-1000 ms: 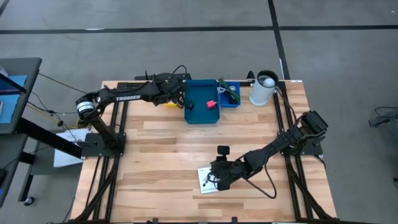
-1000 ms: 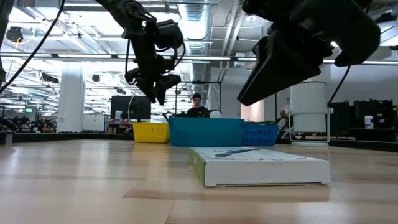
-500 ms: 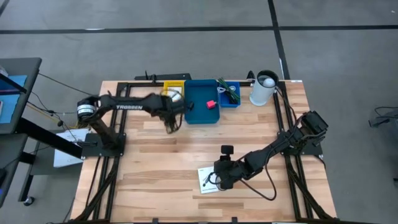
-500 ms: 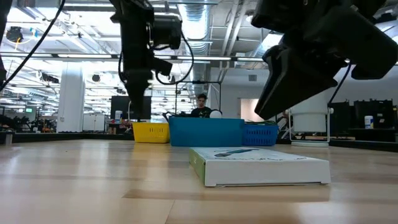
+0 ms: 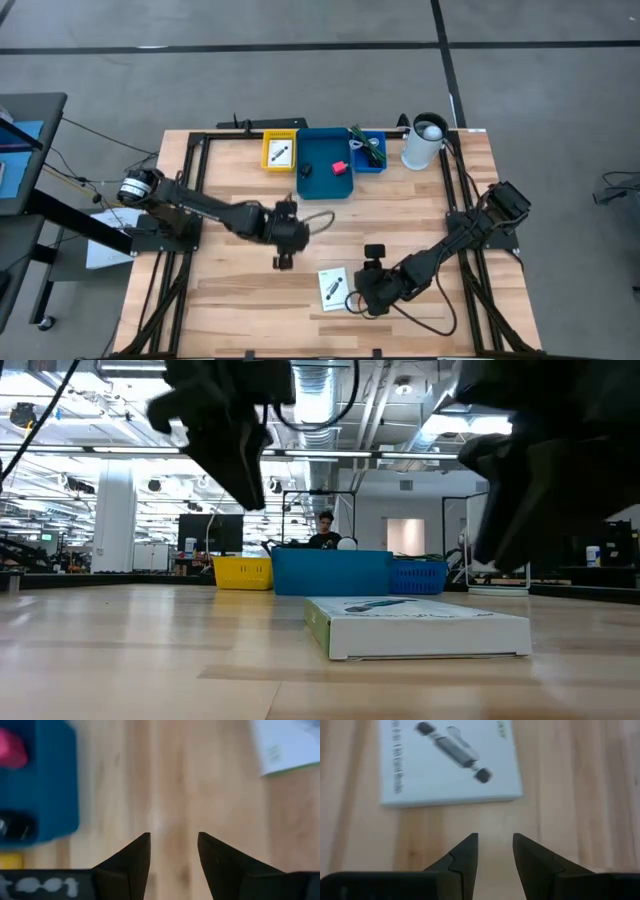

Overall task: Pick and place items into bin
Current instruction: Put the card reader box into the yellow basket

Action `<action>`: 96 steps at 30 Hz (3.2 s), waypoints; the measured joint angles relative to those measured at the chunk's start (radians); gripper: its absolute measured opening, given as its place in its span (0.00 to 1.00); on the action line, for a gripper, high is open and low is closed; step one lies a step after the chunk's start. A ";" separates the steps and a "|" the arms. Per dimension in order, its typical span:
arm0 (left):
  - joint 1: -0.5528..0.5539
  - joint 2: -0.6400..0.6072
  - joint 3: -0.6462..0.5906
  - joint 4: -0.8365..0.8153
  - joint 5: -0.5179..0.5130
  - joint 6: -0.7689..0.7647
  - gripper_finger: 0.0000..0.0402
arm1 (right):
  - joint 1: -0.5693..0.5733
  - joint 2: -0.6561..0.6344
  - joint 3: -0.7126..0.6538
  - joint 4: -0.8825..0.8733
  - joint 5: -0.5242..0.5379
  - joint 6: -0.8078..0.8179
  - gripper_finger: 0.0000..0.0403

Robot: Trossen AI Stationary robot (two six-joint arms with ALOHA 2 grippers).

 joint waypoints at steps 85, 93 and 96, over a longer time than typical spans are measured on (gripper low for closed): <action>-0.304 0.419 0.001 0.550 -0.184 -0.469 0.39 | -0.034 0.022 -0.371 0.801 -0.110 0.018 0.29; -0.307 0.416 -0.001 0.537 -0.183 -0.459 0.39 | -0.034 0.172 -0.283 0.809 -0.069 -0.003 0.29; -0.307 0.414 -0.001 0.533 -0.182 -0.457 0.39 | -0.022 0.183 -0.276 0.851 -0.061 -0.056 0.29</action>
